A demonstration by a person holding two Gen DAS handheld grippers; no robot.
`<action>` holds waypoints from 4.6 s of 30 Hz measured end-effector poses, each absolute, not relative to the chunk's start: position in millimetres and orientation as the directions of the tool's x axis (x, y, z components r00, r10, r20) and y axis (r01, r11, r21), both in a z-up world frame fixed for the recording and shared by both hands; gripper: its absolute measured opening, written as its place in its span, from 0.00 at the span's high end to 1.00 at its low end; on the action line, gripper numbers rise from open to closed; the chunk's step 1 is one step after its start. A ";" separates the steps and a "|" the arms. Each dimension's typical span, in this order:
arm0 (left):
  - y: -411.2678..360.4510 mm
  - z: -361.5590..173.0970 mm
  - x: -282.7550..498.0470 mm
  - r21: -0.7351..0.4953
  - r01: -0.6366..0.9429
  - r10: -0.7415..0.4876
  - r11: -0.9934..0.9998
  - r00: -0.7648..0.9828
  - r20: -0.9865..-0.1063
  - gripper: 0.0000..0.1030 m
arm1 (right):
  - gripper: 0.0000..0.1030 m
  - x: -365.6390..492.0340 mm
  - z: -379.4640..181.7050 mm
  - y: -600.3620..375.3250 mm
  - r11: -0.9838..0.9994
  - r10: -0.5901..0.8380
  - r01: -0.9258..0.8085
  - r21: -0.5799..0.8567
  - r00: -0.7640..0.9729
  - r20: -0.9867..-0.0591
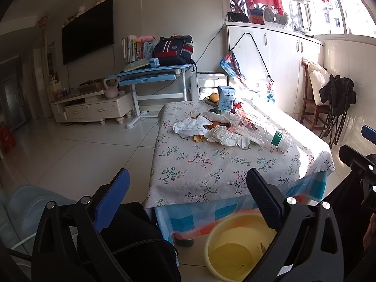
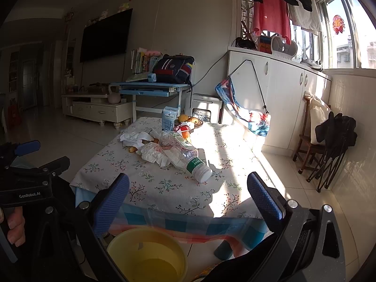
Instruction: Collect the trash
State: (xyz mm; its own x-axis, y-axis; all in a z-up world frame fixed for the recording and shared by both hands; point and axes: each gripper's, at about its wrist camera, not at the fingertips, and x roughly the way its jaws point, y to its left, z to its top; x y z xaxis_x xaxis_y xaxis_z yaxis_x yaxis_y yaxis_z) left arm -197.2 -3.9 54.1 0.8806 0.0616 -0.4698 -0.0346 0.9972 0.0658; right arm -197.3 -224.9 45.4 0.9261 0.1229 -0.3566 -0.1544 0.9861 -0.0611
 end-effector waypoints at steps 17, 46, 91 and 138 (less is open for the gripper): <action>-4.4 54.8 -197.2 0.066 -0.035 0.062 0.997 0.880 -0.471 0.07 | 0.07 -197.2 44.6 -223.2 0.985 0.126 -0.159 -0.061 0.924 -0.361; -8.6 51.8 -186.0 -0.030 0.002 -0.016 1.000 0.868 -0.496 0.07 | 0.07 -161.5 68.1 -217.8 0.964 0.202 -0.253 -0.084 0.899 -0.389; -59.9 -13.4 72.9 -0.180 -0.025 -0.116 0.983 0.677 -0.727 0.29 | 0.44 53.2 24.2 -275.4 0.811 0.583 -0.376 0.448 0.582 -0.567; 21.9 3.1 -34.9 -0.311 0.180 -0.351 0.933 0.643 -0.681 0.80 | 0.45 -63.5 -94.9 -175.7 0.812 0.472 -0.462 0.358 0.157 -0.867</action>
